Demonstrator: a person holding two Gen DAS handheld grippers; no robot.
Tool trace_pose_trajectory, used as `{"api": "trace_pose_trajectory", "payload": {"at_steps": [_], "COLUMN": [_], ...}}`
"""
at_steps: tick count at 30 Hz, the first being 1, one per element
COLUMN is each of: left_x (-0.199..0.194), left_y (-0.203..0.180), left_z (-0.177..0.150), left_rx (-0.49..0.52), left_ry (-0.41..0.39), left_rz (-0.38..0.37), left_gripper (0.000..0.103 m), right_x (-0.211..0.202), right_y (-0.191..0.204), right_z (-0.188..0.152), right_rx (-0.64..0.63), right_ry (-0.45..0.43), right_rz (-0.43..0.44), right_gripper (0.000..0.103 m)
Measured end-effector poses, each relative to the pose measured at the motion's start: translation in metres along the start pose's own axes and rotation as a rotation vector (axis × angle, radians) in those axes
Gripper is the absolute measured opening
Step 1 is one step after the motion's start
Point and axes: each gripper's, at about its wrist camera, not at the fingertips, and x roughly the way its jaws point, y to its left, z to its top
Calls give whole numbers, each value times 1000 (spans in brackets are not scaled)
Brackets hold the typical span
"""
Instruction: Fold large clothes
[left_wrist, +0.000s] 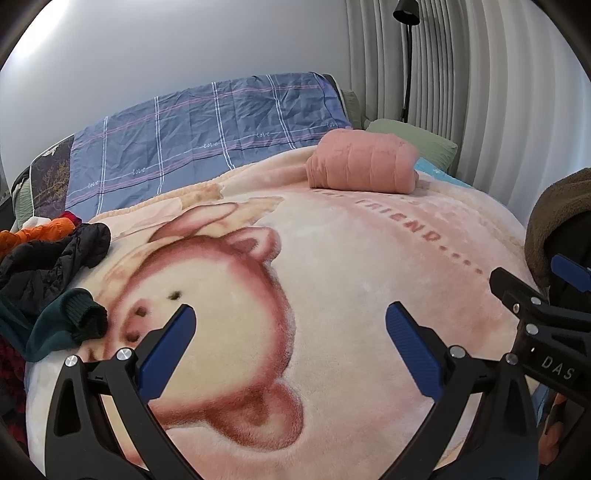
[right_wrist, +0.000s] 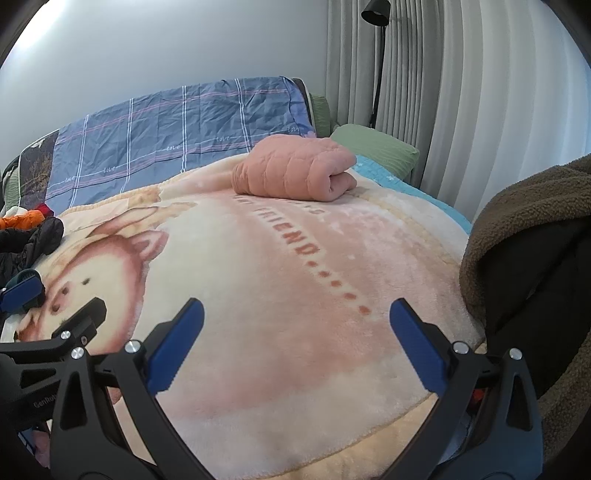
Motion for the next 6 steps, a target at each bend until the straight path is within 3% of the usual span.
{"api": "trace_pose_trajectory", "payload": {"at_steps": [6], "left_x": [1], "left_y": [1], "left_z": [-1], "left_rx": [0], "left_ry": [4], "left_rz": [2], "left_gripper": [102], "right_x": [3], "right_y": [2], "right_z": [-1], "right_rx": [-2], "right_ry": [6], "right_rz": [1], "right_gripper": [101]}}
